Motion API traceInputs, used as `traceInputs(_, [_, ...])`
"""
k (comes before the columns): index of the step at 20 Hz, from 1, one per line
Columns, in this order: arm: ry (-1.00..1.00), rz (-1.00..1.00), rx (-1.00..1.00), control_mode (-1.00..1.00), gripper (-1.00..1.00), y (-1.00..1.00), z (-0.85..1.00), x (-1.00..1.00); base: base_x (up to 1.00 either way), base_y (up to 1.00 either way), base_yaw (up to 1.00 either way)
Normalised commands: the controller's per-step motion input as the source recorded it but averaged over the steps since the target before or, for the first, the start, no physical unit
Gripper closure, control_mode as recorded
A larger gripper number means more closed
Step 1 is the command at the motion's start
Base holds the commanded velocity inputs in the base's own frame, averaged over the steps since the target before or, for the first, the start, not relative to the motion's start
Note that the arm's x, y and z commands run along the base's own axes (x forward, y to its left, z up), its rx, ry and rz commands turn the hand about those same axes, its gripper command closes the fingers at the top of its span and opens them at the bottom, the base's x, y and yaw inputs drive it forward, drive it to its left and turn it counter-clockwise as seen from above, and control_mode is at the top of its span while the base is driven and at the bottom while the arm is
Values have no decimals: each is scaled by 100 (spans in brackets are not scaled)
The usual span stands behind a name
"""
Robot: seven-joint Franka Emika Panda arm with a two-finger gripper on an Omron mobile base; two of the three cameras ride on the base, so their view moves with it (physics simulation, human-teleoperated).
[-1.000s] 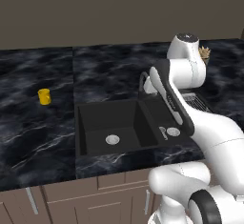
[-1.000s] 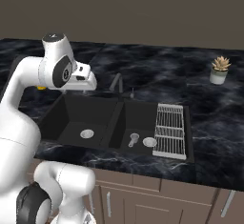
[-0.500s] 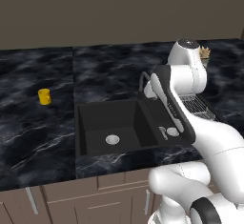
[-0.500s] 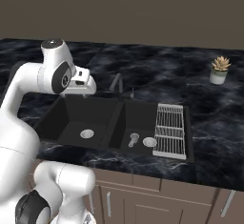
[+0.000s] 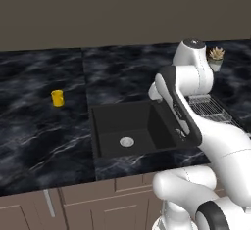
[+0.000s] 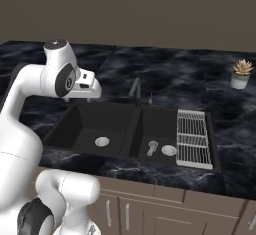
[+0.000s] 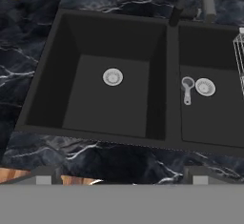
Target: Move any existing items from the left basin to the right basin for drying. Then move the mug from the counter to the left basin of the sink for washing.
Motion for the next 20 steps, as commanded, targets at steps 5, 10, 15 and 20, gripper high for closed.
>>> traceInputs(5, [0, 0, 0, 100, -100, 0, 0, 0, -13, 43, 0])
traceInputs(10, [0, 0, 0, 100, -100, 0, 0, 0, -16, 47, 0])
traceInputs(15, [0, 0, 0, 100, -100, 0, 0, 0, -14, 50, 0])
traceInputs(20, [0, 0, 0, 100, -100, 0, 0, 0, -8, 50, 0])
